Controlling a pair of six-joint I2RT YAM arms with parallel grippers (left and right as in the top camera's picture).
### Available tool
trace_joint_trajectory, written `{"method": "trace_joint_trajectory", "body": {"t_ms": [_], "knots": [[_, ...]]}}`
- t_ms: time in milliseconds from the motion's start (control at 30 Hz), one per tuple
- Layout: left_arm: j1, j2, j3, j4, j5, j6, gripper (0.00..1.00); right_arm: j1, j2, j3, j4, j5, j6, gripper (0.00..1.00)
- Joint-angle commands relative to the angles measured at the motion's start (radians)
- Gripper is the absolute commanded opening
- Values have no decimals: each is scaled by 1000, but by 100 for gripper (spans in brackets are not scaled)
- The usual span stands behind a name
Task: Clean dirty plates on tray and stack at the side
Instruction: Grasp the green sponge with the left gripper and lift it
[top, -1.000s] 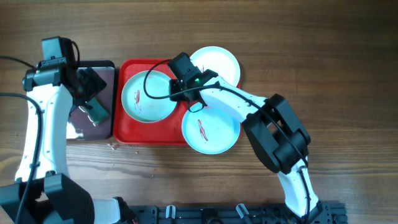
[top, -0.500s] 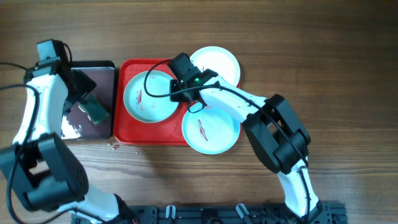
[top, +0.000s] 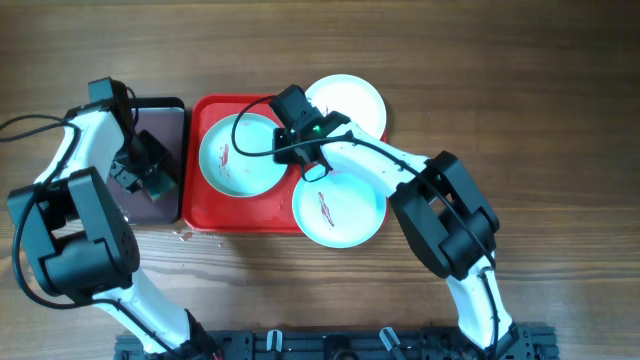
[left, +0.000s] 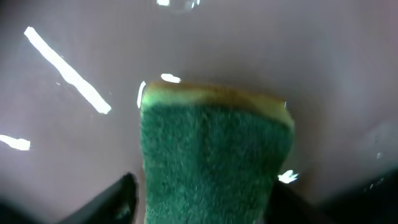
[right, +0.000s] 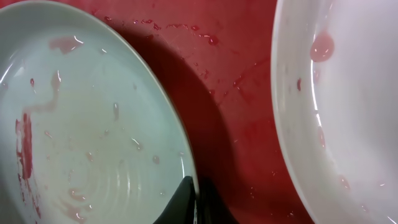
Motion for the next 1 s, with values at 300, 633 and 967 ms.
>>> {"method": "trace_joint_trajectory", "body": {"t_ms": [300,633,967], "knots": [[-5,19,-12,-7,16,39,4,3,25,9,-7,6,11,8],[-6,-58,80,-93,19,138,4,0,23,10,-7,-9,-43,5],[-64,-197,178,-196,214,320,4,0,18,16,-26,-17,-94,6]]}}
